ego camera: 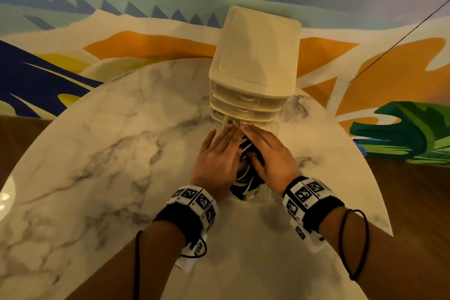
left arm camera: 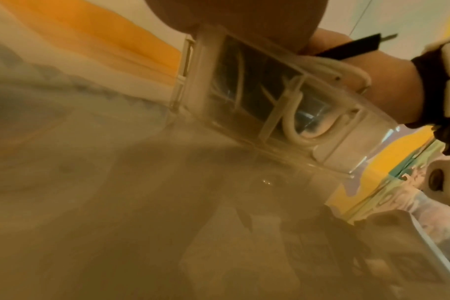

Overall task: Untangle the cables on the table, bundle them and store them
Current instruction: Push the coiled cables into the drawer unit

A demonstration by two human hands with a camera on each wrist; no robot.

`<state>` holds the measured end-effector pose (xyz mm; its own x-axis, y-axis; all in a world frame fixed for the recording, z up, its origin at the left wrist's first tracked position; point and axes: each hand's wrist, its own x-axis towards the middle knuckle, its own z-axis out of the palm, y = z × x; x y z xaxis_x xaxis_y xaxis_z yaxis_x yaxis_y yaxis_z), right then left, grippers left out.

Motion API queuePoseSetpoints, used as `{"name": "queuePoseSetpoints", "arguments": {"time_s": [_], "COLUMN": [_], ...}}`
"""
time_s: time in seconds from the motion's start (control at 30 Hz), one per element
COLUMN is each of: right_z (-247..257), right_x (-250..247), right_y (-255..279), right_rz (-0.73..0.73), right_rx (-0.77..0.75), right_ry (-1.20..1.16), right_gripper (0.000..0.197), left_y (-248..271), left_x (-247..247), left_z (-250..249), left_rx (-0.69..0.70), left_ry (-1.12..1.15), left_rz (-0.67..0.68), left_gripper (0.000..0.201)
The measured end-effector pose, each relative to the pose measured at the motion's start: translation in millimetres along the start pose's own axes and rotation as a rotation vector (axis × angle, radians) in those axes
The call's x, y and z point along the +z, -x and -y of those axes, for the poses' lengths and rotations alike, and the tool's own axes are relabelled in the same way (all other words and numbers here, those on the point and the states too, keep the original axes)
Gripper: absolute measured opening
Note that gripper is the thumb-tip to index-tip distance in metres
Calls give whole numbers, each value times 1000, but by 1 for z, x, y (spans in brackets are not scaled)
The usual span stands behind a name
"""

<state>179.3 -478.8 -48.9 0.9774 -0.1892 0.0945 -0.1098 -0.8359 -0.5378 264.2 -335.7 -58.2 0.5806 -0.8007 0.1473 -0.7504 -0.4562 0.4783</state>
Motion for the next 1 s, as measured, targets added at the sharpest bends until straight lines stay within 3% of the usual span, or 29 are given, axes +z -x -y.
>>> {"name": "queuePoseSetpoints", "arguments": {"time_s": [0.17,0.33,0.47,0.57,0.63,0.7,0.73,0.8,0.87,0.93,1.0], "right_z": [-3,-5,-5,-5,-4,-4,-3,-2,-2,-2,-2], "right_x": [5,4,4,4,6,7,7,7,6,7,7], "right_y": [8,7,6,3,0,-2,-3,-4,-5,-6,-7], "right_rz": [20,45,74,67,68,65,58,44,44,52,67], "right_rx": [45,97,42,-5,-53,-90,-99,-112,-121,-123,-131], "right_ry": [26,21,108,137,147,179,194,213,214,202,194], "right_gripper": [75,70,70,69,67,68,68,67,67,65,63], "left_y": [2,13,12,12,6,-6,-10,-16,-18,-16,-15], "left_x": [5,2,1,-1,-3,-6,-10,-19,-25,-24,-23], "left_z": [-2,-14,-17,-15,-10,-5,-4,-4,-2,4,10], "left_rx": [108,28,-60,-107,-208,-294,-356,-536,-688,-677,-637], "left_ry": [-47,-255,-224,-90,122,241,281,368,392,378,484], "left_rz": [24,168,217,158,-20,-178,-191,-118,55,166,169], "left_gripper": [48,56,60,61,58,40,31,39,42,39,35]}}
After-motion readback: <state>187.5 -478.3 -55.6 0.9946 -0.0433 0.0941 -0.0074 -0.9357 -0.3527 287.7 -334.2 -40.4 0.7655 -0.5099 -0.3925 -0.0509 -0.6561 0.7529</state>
